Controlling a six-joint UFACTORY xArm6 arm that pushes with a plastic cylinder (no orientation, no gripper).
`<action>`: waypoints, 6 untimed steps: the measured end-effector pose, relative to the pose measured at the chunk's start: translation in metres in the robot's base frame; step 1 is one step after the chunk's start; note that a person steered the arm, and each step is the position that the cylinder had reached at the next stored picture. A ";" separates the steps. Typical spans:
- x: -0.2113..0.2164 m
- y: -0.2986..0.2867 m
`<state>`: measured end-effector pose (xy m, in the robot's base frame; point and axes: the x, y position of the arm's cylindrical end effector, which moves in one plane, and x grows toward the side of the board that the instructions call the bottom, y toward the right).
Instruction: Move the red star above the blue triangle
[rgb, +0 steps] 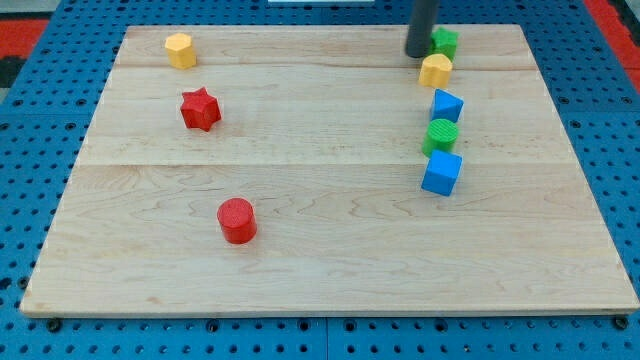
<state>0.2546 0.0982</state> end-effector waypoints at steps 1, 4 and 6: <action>0.042 -0.081; 0.064 -0.298; 0.096 -0.234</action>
<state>0.3507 -0.1357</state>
